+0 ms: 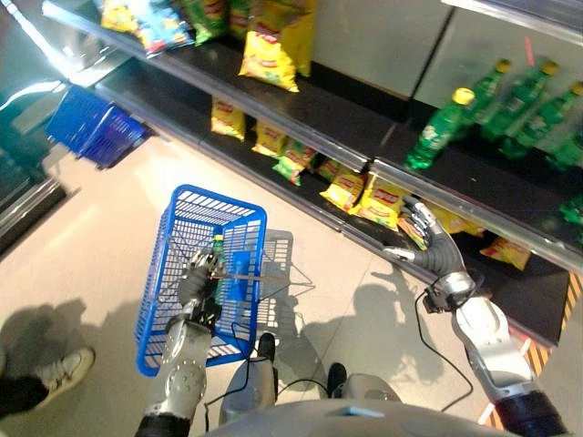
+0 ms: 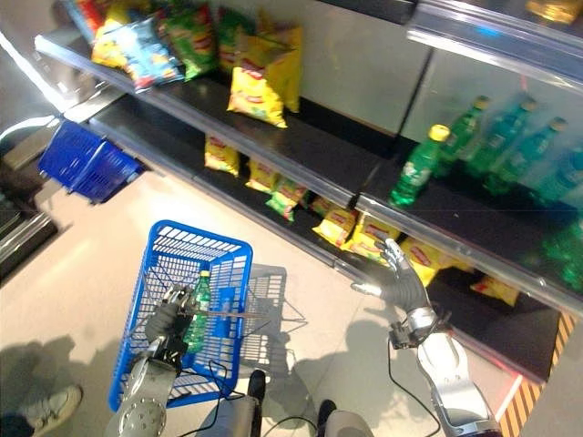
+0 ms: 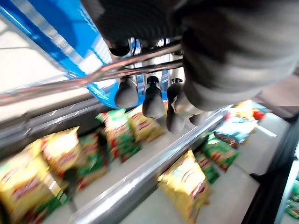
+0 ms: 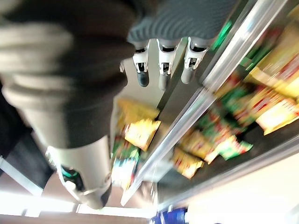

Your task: Pick up the snacks into the basket

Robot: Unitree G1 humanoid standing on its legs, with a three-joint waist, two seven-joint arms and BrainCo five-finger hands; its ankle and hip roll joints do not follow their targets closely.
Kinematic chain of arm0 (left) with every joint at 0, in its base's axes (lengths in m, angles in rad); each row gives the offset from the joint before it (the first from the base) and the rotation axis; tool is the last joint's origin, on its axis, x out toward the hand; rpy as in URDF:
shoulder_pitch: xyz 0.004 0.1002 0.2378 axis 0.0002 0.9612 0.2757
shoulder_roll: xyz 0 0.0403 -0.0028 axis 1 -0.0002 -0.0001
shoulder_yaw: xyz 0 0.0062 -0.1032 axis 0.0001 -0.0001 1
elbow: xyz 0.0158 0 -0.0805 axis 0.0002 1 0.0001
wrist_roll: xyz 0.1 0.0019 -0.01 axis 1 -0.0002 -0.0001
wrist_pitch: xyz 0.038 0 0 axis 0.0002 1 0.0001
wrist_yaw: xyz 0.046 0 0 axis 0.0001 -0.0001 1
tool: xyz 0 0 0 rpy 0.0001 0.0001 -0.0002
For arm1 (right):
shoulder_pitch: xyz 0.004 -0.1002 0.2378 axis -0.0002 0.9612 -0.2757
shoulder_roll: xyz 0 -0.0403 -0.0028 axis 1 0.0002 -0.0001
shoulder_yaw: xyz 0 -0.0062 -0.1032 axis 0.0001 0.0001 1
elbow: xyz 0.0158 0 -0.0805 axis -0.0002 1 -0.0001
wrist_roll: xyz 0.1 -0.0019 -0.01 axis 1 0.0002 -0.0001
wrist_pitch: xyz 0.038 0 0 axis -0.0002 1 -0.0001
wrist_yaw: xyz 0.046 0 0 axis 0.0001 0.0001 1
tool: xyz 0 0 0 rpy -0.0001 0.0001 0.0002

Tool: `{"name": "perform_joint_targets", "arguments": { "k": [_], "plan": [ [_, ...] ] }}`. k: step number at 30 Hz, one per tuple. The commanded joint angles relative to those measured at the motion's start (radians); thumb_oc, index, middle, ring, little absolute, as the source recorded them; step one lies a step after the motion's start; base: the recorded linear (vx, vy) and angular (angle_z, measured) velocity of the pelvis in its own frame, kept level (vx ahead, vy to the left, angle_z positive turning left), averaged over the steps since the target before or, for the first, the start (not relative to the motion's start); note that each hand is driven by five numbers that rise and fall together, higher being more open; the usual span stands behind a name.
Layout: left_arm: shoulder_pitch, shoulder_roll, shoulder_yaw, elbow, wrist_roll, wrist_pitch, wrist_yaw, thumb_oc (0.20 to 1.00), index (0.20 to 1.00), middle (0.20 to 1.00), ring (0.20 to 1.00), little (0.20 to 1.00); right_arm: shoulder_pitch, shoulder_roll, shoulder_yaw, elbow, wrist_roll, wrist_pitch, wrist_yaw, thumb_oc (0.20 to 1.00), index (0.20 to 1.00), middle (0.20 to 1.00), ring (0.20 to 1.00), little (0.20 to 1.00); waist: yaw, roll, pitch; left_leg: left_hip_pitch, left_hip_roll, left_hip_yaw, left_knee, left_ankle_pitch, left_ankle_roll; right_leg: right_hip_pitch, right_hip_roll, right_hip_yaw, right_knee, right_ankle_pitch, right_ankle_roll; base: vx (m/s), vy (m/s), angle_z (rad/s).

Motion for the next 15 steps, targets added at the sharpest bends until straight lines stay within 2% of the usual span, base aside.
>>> {"name": "perform_joint_targets", "arguments": {
  "k": [1, 4, 5, 7, 8, 9, 10, 11, 12, 13, 15],
  "plan": [
    [-0.035, 0.053, -0.060, -0.161, 0.147, -0.107, -0.041, 0.200, 0.200, 0.200, 0.200, 0.200, -0.083, -0.018, -0.036, 0.011, 0.037, -0.069, -0.048, 1.000, 1.000, 1.000, 1.000, 1.000, 0.029, 0.005, -0.073, 0.015, -0.063, -0.065, -0.055, 0.036, -0.015, -0.013, -0.078, 0.070, -0.027, 0.094, 0.088, 0.30, 0.328, 0.65],
    [-0.043, 0.089, -0.072, -0.185, 0.183, -0.097, -0.063, 0.200, 0.200, 0.200, 0.200, 0.200, -0.129, -0.006, -0.046, 0.030, 0.042, -0.070, -0.061, 1.000, 1.000, 1.000, 1.000, 1.000, 0.061, -0.013, -0.076, -0.004, -0.141, -0.076, 0.007, -0.025, 0.035, -0.070, -0.136, 0.096, 0.171, 0.108, 0.082, 0.34, 0.332, 0.73],
    [-0.055, 0.099, -0.078, -0.190, 0.193, -0.095, -0.061, 0.200, 0.200, 0.200, 0.200, 0.200, -0.153, 0.002, -0.044, 0.042, 0.042, -0.070, -0.068, 1.000, 1.000, 1.000, 1.000, 1.000, 0.068, -0.020, -0.078, -0.002, -0.178, -0.069, 0.024, -0.043, 0.058, -0.087, -0.168, 0.104, 0.256, 0.166, 0.082, 0.36, 0.328, 0.63],
    [-0.075, 0.100, -0.092, -0.179, 0.197, -0.087, -0.058, 0.200, 0.200, 0.200, 0.200, 0.200, -0.180, 0.000, -0.042, 0.047, 0.029, -0.061, -0.085, 1.000, 1.000, 1.000, 1.000, 1.000, 0.063, -0.018, -0.069, 0.036, -0.223, -0.068, 0.024, -0.065, 0.087, -0.131, -0.215, 0.108, 0.415, 0.276, 0.077, 0.40, 0.370, 0.54],
    [-0.089, 0.105, -0.105, -0.179, 0.203, -0.086, -0.059, 0.200, 0.200, 0.200, 0.200, 0.200, -0.206, 0.003, -0.037, 0.061, 0.030, -0.054, -0.095, 1.000, 1.000, 1.000, 1.000, 1.000, 0.056, -0.005, -0.053, 0.071, -0.230, -0.064, 0.012, -0.075, 0.104, -0.160, -0.216, 0.103, 0.508, 0.289, 0.070, 0.40, 0.346, 0.71],
    [-0.096, 0.105, -0.116, -0.180, 0.218, -0.085, -0.058, 0.200, 0.200, 0.200, 0.200, 0.200, -0.213, 0.016, -0.038, 0.077, 0.055, -0.059, -0.101, 1.000, 1.000, 1.000, 1.000, 1.000, 0.046, 0.003, -0.042, 0.103, -0.233, -0.066, -0.003, -0.084, 0.107, -0.192, -0.178, 0.129, 0.556, 0.274, 0.073, 0.36, 0.283, 0.60],
    [-0.103, 0.101, -0.123, -0.176, 0.214, -0.085, -0.061, 0.200, 0.200, 0.200, 0.200, 0.200, -0.212, 0.013, -0.038, 0.078, 0.058, -0.056, -0.093, 1.000, 1.000, 1.000, 1.000, 1.000, 0.031, 0.018, -0.036, 0.137, -0.223, -0.074, -0.035, -0.078, 0.109, -0.258, -0.095, 0.167, 0.595, 0.224, 0.065, 0.42, 0.201, 0.19],
    [-0.119, 0.095, -0.146, -0.157, 0.203, -0.084, -0.070, 0.200, 0.200, 0.200, 0.200, 0.200, -0.213, 0.003, -0.034, 0.097, 0.054, -0.046, -0.073, 1.000, 1.000, 1.000, 1.000, 1.000, -0.013, 0.011, -0.031, 0.193, -0.231, -0.096, -0.084, -0.077, 0.107, -0.351, 0.050, 0.204, 0.564, 0.161, 0.057, 0.37, 0.159, 0.07],
    [-0.123, 0.095, -0.145, -0.161, 0.204, -0.080, -0.082, 0.200, 0.200, 0.200, 0.200, 0.200, -0.211, -0.009, -0.044, 0.103, 0.057, -0.037, -0.073, 1.000, 1.000, 1.000, 1.000, 1.000, -0.022, 0.012, -0.027, 0.207, -0.231, -0.108, -0.107, -0.072, 0.101, -0.386, 0.068, 0.198, 0.541, 0.170, 0.081, 0.44, 0.091, -0.14],
    [-0.124, 0.097, -0.144, -0.172, 0.210, -0.082, -0.090, 0.200, 0.200, 0.200, 0.200, 0.200, -0.211, -0.008, -0.057, 0.114, 0.072, -0.042, -0.077, 1.000, 1.000, 1.000, 1.000, 1.000, -0.040, 0.006, -0.022, 0.241, -0.252, -0.121, -0.145, -0.075, 0.101, -0.404, 0.100, 0.158, 0.415, 0.153, 0.083, 0.42, 0.034, 0.01],
    [-0.121, 0.098, -0.153, -0.187, 0.213, -0.076, -0.094, 0.200, 0.200, 0.200, 0.200, 0.200, -0.205, -0.004, -0.071, 0.138, 0.097, -0.037, -0.088, 1.000, 1.000, 1.000, 1.000, 1.000, -0.045, 0.001, -0.031, 0.307, -0.259, -0.144, -0.206, -0.094, 0.089, -0.416, 0.065, 0.052, 0.174, 0.164, 0.076, 0.52, -0.037, 0.29]
  ]
}}
